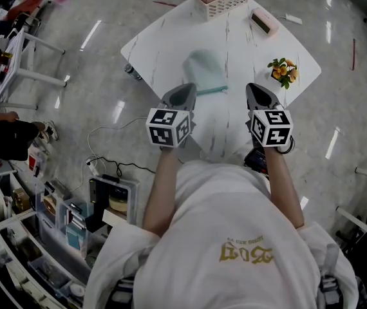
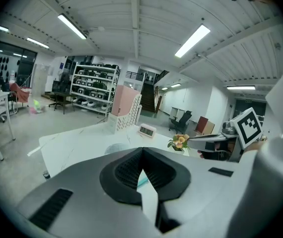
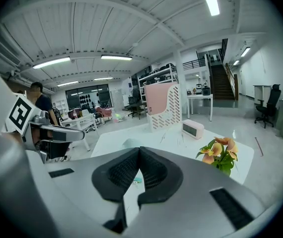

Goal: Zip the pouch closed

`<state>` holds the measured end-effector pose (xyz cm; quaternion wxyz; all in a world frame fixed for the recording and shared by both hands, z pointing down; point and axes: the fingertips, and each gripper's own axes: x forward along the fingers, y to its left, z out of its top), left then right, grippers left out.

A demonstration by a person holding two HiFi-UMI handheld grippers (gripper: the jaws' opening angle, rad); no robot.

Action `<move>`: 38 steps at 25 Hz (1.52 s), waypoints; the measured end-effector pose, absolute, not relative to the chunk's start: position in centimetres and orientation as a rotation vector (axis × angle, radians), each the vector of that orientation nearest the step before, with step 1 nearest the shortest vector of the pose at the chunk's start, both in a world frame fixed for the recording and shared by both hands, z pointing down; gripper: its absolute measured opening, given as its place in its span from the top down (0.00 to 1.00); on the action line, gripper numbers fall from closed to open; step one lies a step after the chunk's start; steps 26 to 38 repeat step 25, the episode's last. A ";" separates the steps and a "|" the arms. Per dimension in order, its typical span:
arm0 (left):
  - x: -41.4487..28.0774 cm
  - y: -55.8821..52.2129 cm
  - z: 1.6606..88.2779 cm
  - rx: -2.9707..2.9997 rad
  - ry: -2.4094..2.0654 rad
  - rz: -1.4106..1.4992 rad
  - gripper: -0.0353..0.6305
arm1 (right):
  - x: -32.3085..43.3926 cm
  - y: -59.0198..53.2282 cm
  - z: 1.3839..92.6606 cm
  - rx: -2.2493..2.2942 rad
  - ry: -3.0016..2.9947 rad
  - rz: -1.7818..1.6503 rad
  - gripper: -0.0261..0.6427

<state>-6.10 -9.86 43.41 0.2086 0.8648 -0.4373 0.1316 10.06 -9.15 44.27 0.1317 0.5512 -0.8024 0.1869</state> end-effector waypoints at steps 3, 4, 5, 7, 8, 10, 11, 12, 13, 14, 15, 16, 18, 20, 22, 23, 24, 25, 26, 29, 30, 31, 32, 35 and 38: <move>-6.1 -9.8 43.3 2.403 -1.215 0.368 0.92 | 9.9 -9.1 44.1 1.595 -2.329 0.547 0.94; -6.2 -9.9 43.3 2.402 -1.214 0.365 0.92 | 9.9 -9.1 44.0 1.594 -2.331 0.550 0.94; -6.2 -9.9 43.3 2.400 -1.213 0.363 0.92 | 9.9 -9.2 44.0 1.594 -2.332 0.552 0.94; -6.1 -9.9 43.4 2.398 -1.212 0.360 0.92 | 9.9 -9.1 44.1 1.594 -2.334 0.558 0.94; -6.1 -9.8 43.4 2.397 -1.210 0.359 0.92 | 9.9 -9.0 44.2 1.593 -2.334 0.560 0.94; -5.9 -9.6 43.6 2.395 -1.203 0.360 0.92 | 9.9 -8.8 44.4 1.590 -2.335 0.566 0.94; -5.8 -9.6 43.7 2.394 -1.199 0.360 0.92 | 9.9 -8.8 44.5 1.588 -2.336 0.569 0.94; -5.7 -9.5 43.8 2.394 -1.196 0.361 0.92 | 10.0 -8.7 44.6 1.586 -2.336 0.572 0.94; -5.6 -9.6 43.8 2.394 -1.193 0.361 0.92 | 10.0 -8.7 44.6 1.584 -2.337 0.575 0.94; -5.5 -9.6 43.7 2.394 -1.192 0.361 0.92 | 10.0 -8.7 44.6 1.583 -2.338 0.578 0.94; -5.4 -9.6 43.7 2.393 -1.192 0.360 0.92 | 10.1 -8.7 44.6 1.582 -2.339 0.581 0.94; -5.3 -9.5 43.6 2.392 -1.192 0.361 0.92 | 10.1 -8.6 44.5 1.582 -2.339 0.584 0.94; -5.2 -9.5 43.6 2.390 -1.193 0.364 0.92 | 10.2 -8.7 44.4 1.582 -2.340 0.588 0.94; -5.2 -9.5 43.8 2.386 -1.195 0.366 0.92 | 10.2 -8.7 44.5 1.580 -2.343 0.591 0.94; -5.1 -9.6 44.0 2.381 -1.194 0.367 0.92 | 10.4 -8.7 44.6 1.577 -2.345 0.596 0.94; -5.0 -9.5 44.1 2.379 -1.193 0.369 0.92 | 10.4 -8.6 44.8 1.576 -2.344 0.599 0.94; -5.0 -9.5 44.3 2.377 -1.192 0.371 0.92 | 10.5 -8.6 44.9 1.575 -2.344 0.603 0.94; -4.9 -9.4 44.5 2.375 -1.191 0.373 0.92 | 10.6 -8.5 45.1 1.574 -2.343 0.607 0.94; -4.9 -9.4 44.5 2.375 -1.191 0.373 0.92 | 10.6 -8.5 45.1 1.574 -2.343 0.607 0.94; -4.9 -9.4 44.5 2.375 -1.191 0.373 0.92 | 10.6 -8.5 45.1 1.574 -2.343 0.607 0.94; -4.9 -9.4 44.5 2.375 -1.191 0.373 0.92 | 10.6 -8.5 45.1 1.574 -2.343 0.607 0.94; -4.9 -9.4 44.5 2.375 -1.191 0.373 0.92 | 10.6 -8.5 45.1 1.574 -2.343 0.607 0.94; -4.9 -9.4 44.5 2.375 -1.191 0.373 0.92 | 10.6 -8.5 45.1 1.574 -2.343 0.607 0.94; -4.9 -9.4 44.5 2.375 -1.191 0.373 0.92 | 10.6 -8.5 45.1 1.574 -2.343 0.607 0.94; -4.9 -9.4 44.5 2.375 -1.191 0.373 0.92 | 10.6 -8.5 45.1 1.574 -2.343 0.607 0.94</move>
